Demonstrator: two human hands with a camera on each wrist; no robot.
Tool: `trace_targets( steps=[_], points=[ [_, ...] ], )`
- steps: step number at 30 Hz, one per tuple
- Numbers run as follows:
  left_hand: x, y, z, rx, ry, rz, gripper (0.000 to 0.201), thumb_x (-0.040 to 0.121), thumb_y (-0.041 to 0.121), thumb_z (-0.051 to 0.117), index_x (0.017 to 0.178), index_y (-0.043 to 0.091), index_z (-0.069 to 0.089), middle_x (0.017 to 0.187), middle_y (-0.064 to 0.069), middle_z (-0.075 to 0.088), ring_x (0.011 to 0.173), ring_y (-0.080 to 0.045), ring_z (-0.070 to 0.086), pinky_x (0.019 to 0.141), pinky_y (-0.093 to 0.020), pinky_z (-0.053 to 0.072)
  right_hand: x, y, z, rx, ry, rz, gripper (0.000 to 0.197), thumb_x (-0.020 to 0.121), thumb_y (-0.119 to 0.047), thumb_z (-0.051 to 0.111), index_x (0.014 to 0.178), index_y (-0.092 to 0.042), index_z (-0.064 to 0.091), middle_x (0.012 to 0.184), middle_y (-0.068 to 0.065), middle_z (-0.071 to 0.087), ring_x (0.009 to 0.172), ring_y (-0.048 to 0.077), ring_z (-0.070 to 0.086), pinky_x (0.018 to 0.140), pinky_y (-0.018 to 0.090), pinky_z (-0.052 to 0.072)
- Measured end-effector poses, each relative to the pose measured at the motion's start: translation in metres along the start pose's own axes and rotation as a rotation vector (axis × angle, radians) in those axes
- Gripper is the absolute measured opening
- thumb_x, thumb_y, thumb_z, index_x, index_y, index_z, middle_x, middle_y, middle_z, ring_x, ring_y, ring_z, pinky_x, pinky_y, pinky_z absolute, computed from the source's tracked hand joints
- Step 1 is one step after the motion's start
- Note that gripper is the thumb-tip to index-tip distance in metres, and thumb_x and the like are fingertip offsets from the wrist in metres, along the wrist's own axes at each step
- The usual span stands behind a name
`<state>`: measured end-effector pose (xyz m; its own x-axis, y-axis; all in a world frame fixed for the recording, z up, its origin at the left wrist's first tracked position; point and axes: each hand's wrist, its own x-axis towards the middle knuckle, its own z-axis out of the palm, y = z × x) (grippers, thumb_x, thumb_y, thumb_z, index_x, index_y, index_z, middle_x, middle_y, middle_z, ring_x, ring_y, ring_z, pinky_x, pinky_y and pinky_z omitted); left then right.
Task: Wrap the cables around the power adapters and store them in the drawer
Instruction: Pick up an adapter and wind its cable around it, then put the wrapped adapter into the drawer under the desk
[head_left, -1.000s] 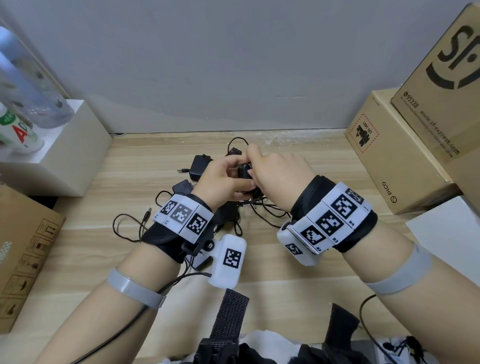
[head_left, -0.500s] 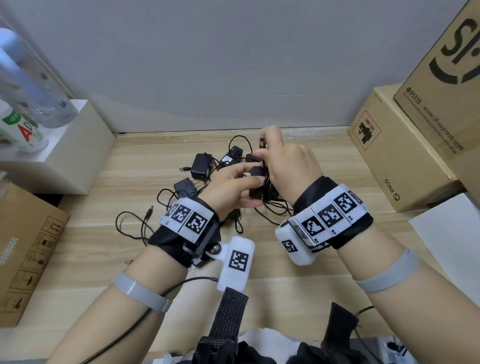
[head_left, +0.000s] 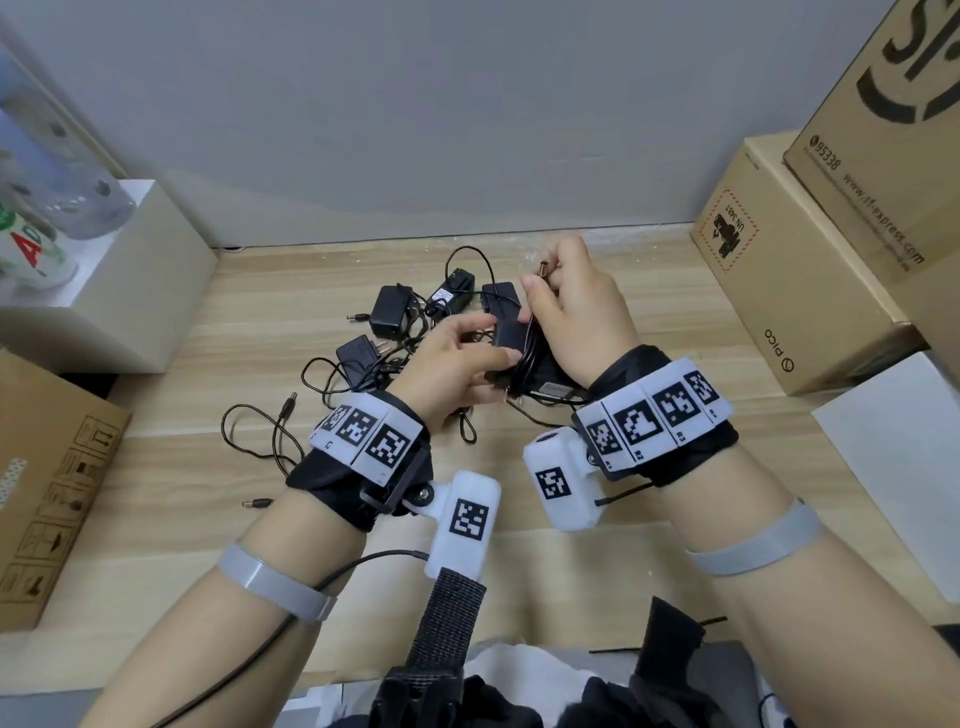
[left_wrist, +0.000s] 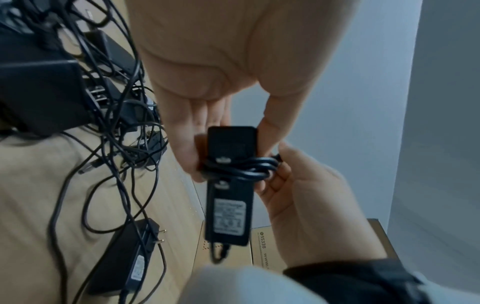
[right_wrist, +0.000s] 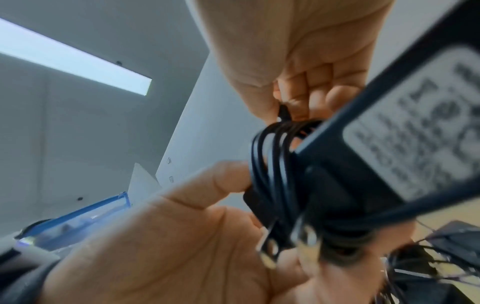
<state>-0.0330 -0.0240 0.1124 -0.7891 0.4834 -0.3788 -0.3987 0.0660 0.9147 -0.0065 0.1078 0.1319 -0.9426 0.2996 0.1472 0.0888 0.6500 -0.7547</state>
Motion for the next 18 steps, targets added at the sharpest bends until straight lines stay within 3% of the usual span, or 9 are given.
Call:
trace_targets(
  steps=[2, 4, 7, 9, 13, 16, 18],
  points=[
    [0.002, -0.005, 0.001, -0.033, 0.073, -0.012, 0.023, 0.084, -0.001, 0.059, 0.1, 0.013, 0.051, 0.062, 0.005, 0.056, 0.041, -0.002, 0.046, 0.047, -0.016, 0.042, -0.004, 0.006, 0.003, 0.081, -0.001, 0.013, 0.015, 0.091, -0.012, 0.043, 0.105, -0.015, 0.044, 0.078, 0.003, 0.061, 0.078, 0.027, 0.059, 0.077, 0.039, 0.047],
    [0.001, -0.01, 0.001, -0.039, 0.097, 0.0, 0.013, 0.086, 0.005, 0.057, 0.082, 0.018, 0.056, 0.048, 0.013, 0.052, 0.046, -0.003, 0.043, 0.053, -0.017, 0.037, -0.011, 0.012, 0.006, 0.079, -0.015, 0.009, 0.022, 0.092, -0.014, 0.044, 0.113, -0.017, 0.052, 0.078, -0.004, 0.057, 0.08, 0.021, 0.056, 0.075, 0.032, 0.043],
    [-0.002, -0.02, 0.001, -0.102, 0.111, 0.035, 0.014, 0.09, 0.012, 0.054, 0.082, 0.016, 0.065, 0.065, 0.009, 0.066, 0.063, -0.005, 0.059, 0.061, -0.019, 0.042, -0.018, 0.027, 0.017, 0.024, -0.088, -0.002, 0.029, 0.093, -0.03, 0.04, 0.104, -0.017, 0.063, 0.098, 0.001, 0.066, 0.095, 0.022, 0.057, 0.081, 0.034, 0.043],
    [-0.006, -0.026, 0.001, -0.135, 0.14, 0.053, 0.013, 0.091, 0.014, 0.053, 0.091, 0.011, 0.066, 0.079, 0.001, 0.067, 0.073, -0.009, 0.061, 0.068, -0.02, 0.047, -0.024, 0.035, 0.024, 0.061, -0.166, 0.01, 0.036, 0.091, -0.041, 0.037, 0.1, -0.018, 0.064, 0.097, 0.004, 0.066, 0.094, 0.021, 0.058, 0.08, 0.033, 0.044],
    [-0.017, -0.043, -0.007, -0.156, 0.228, 0.068, 0.013, 0.085, 0.019, 0.061, 0.095, 0.013, 0.066, 0.089, -0.005, 0.065, 0.08, -0.013, 0.06, 0.071, -0.021, 0.046, -0.038, 0.04, 0.036, 0.163, -0.348, 0.049, 0.026, 0.094, -0.035, 0.045, 0.101, -0.015, 0.06, 0.069, -0.012, 0.051, 0.061, 0.003, 0.049, 0.059, 0.022, 0.037],
    [-0.028, -0.056, -0.017, -0.167, 0.259, 0.069, 0.015, 0.083, 0.02, 0.063, 0.096, 0.013, 0.066, 0.093, -0.007, 0.065, 0.083, -0.012, 0.061, 0.073, -0.02, 0.05, -0.051, 0.04, 0.049, 0.273, -0.454, 0.094, 0.023, 0.092, -0.035, 0.051, 0.106, -0.017, 0.055, 0.082, -0.01, 0.054, 0.06, 0.0, 0.053, 0.057, 0.02, 0.044],
    [-0.04, -0.064, -0.025, -0.16, 0.282, 0.078, 0.017, 0.079, 0.022, 0.065, 0.095, 0.015, 0.066, 0.094, -0.006, 0.066, 0.084, -0.013, 0.062, 0.075, -0.021, 0.05, -0.061, 0.037, 0.06, 0.35, -0.498, 0.149, 0.018, 0.09, -0.035, 0.055, 0.101, -0.022, 0.053, 0.08, -0.01, 0.053, 0.049, -0.003, 0.053, 0.045, 0.015, 0.039]
  ],
)
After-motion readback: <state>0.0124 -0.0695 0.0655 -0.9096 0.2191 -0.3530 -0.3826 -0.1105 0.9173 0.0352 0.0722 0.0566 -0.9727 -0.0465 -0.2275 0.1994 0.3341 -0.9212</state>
